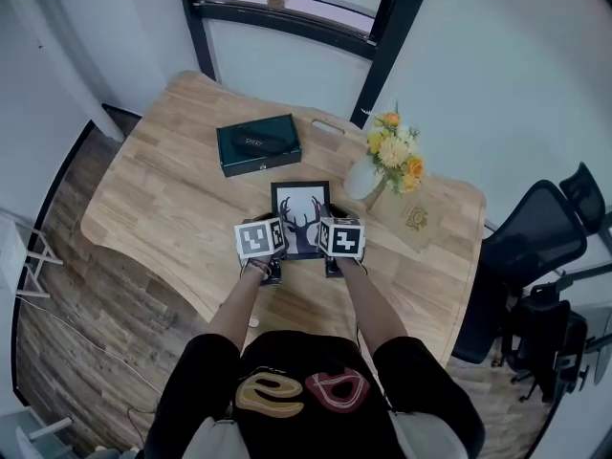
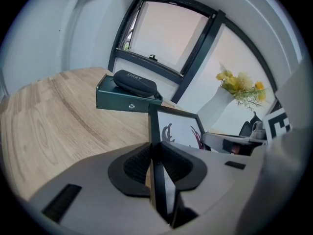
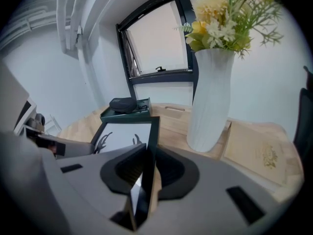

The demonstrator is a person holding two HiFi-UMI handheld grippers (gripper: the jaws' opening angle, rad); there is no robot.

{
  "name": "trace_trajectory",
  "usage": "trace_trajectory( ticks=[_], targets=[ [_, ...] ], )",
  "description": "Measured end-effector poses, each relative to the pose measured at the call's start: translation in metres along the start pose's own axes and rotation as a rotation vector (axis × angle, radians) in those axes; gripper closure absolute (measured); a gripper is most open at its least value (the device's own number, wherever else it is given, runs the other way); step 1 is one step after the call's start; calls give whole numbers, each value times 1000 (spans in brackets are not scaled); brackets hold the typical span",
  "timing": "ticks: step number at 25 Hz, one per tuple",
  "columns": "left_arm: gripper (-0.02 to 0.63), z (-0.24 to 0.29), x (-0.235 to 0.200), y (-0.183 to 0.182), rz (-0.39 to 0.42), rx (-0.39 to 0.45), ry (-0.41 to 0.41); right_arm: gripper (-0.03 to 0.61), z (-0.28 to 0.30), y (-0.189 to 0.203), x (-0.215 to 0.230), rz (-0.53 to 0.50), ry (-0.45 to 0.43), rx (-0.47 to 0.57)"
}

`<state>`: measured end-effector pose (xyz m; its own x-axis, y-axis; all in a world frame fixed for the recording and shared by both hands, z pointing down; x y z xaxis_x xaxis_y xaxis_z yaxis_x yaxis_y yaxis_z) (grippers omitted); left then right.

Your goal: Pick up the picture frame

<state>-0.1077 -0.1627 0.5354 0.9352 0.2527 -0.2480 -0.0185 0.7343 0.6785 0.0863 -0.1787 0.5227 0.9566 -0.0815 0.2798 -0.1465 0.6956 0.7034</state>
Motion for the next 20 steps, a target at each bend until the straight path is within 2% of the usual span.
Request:
trace_trajectory(
  ticks=[20],
  targets=[
    [532,-63,27,-18,86,171,17,508,-67,-19,-13,-16,-50,139]
  ],
)
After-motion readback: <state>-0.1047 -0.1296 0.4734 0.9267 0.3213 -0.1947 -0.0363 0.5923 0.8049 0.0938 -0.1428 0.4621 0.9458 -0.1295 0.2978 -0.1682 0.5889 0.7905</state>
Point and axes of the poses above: the fingertips, and each gripper's own axes: z forward along the fingers, x to its right, y out of its underside, the point moved 9 cm from there along -z, backward along the fingers, and after that the axes turned 12 degrees about z, right-handed, at the moved point
